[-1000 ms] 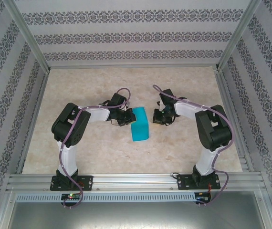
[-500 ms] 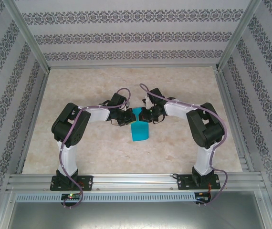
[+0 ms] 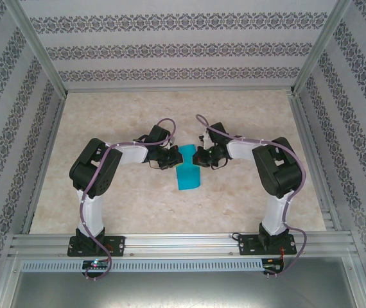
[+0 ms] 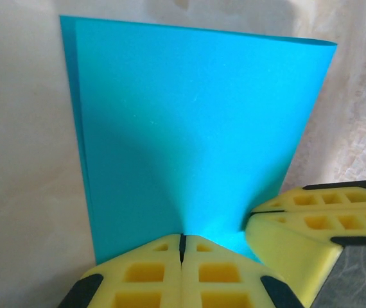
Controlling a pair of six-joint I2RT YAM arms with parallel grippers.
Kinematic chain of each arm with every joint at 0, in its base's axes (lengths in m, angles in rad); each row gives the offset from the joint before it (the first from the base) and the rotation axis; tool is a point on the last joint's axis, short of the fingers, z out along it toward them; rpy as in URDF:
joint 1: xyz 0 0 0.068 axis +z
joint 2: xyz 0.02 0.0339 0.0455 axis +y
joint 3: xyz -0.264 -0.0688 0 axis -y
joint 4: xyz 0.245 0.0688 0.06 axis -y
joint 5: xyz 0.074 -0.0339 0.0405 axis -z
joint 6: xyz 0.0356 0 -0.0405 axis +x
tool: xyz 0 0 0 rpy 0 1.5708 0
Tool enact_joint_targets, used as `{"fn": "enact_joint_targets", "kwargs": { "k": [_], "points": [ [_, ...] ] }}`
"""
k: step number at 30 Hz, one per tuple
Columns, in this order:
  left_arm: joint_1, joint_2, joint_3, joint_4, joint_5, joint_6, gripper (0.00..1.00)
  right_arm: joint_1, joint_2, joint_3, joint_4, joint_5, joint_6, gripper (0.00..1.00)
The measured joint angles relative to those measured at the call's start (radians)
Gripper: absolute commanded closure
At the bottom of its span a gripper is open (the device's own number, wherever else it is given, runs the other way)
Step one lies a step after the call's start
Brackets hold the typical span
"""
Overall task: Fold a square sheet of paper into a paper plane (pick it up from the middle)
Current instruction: Fold the square sheet of paper in half at the center of the table.
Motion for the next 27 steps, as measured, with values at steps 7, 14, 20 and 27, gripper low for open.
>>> {"fn": "enact_joint_targets", "kwargs": {
  "k": [7, 14, 20, 27],
  "points": [
    [0.0, 0.0, 0.0, 0.0, 0.0, 0.015, 1.0, -0.08, -0.092, -0.055, -0.052, 0.052, -0.003, 1.0],
    [0.0, 0.0, 0.0, 0.0, 0.001, 0.022, 1.0, 0.031, -0.066, 0.037, -0.015, 0.027, 0.034, 1.0],
    [0.0, 0.0, 0.0, 0.0, 0.001, 0.022, 1.0, 0.082, 0.035, 0.122, 0.039, 0.011, 0.068, 1.0],
    [0.0, 0.0, 0.0, 0.0, 0.001, 0.022, 1.0, 0.063, 0.072, 0.121, 0.041, 0.013, 0.069, 1.0]
  ]
}}
